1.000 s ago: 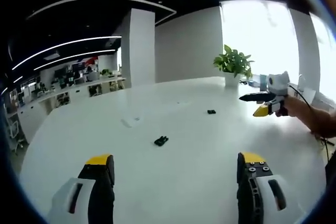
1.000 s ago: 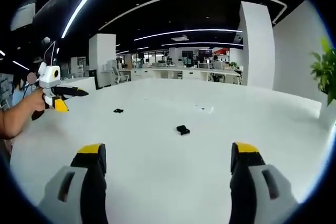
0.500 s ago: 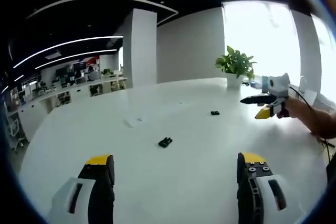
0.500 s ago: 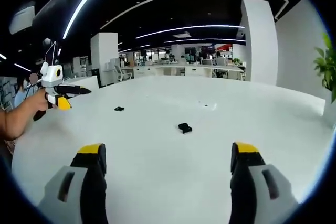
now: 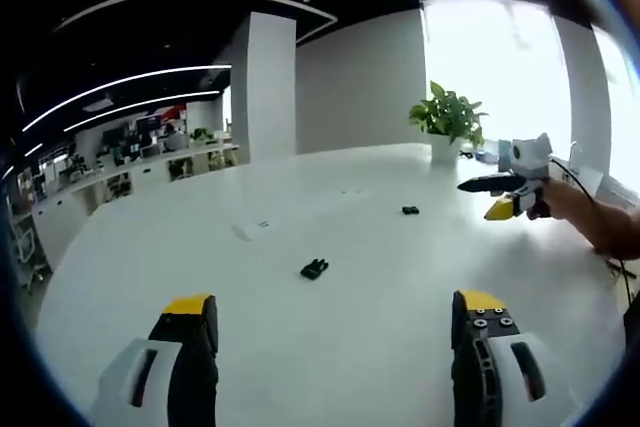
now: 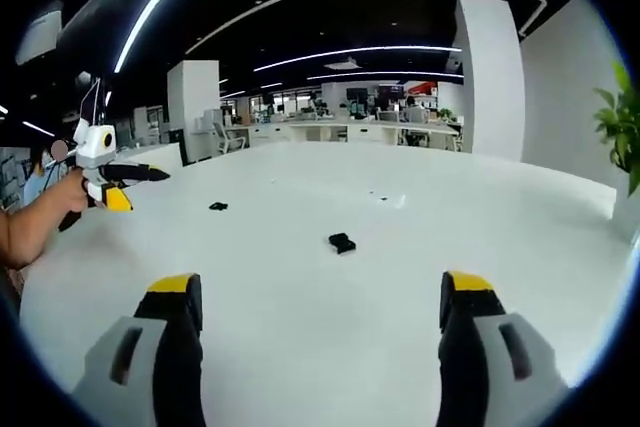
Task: Snap the two parts of the plastic buckle together until the buckle closes and remains connected.
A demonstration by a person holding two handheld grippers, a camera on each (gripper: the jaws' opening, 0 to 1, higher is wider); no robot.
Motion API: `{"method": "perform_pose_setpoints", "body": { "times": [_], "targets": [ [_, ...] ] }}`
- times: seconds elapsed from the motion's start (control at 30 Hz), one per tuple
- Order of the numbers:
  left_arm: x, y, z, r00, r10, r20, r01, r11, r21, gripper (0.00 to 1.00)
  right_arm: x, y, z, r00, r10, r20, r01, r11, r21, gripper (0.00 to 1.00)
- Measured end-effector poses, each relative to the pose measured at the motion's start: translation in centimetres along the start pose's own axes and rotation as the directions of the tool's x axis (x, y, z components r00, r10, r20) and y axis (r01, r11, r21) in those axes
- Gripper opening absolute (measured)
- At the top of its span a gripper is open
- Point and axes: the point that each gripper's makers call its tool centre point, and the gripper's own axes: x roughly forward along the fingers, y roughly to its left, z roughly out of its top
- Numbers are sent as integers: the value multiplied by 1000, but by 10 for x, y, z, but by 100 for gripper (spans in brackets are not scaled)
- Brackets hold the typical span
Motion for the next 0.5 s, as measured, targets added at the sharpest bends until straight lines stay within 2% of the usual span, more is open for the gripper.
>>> {"method": "perform_pose_setpoints", "body": {
  "times": [0.2, 0.5],
  "targets": [
    [2, 1, 6, 1000, -3, 4, 2, 1000, 10, 99, 2, -3, 2, 1000, -2, 3, 2, 1000, 1, 100],
    [4, 4, 3, 1000, -4, -5, 4, 1000, 1, 99, 8, -2, 6, 1000, 4, 1, -4, 1000, -12, 100]
  ]
}}
